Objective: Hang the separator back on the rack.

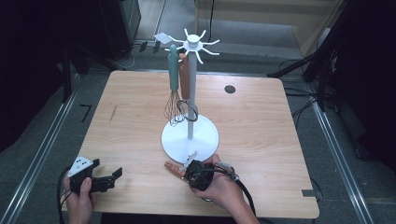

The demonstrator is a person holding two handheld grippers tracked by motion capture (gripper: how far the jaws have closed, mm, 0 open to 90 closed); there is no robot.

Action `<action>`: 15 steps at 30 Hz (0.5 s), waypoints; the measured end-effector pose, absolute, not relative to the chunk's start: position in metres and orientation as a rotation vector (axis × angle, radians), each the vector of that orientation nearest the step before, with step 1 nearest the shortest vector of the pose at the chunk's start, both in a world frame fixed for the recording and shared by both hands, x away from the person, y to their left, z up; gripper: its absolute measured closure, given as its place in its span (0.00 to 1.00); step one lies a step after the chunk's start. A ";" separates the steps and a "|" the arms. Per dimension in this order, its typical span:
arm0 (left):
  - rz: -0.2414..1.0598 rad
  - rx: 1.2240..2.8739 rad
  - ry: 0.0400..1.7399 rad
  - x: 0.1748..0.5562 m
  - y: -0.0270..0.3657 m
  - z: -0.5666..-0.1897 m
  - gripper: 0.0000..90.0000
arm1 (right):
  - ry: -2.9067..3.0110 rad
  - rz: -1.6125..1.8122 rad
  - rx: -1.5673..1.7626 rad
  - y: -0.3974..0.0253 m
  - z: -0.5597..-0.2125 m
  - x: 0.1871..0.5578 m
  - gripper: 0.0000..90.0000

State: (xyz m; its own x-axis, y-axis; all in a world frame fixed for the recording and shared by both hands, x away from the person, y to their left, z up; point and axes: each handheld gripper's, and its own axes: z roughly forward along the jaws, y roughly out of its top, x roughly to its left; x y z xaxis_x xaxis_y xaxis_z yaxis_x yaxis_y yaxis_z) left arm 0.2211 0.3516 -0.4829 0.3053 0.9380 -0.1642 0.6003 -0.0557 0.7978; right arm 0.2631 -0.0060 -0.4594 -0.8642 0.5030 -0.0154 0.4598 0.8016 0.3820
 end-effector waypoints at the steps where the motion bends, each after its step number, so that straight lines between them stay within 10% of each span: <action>1: 0.520 1.752 1.391 0.221 0.352 -0.483 0.00 | 2.854 0.565 0.780 -0.008 -0.458 0.262 0.79; 15: 0.524 1.713 1.396 0.224 0.356 -0.481 0.00 | 2.706 0.808 0.873 -0.044 -0.454 0.262 0.79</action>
State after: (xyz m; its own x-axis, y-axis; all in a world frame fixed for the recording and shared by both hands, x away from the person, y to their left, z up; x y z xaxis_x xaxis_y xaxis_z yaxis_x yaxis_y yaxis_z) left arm 0.2238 0.3557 -0.4809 0.2909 0.9389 -0.1837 0.5860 -0.0231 0.8100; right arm 0.2622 -0.0443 -0.4542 -0.8098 0.5866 -0.0086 0.4858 0.6786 0.5509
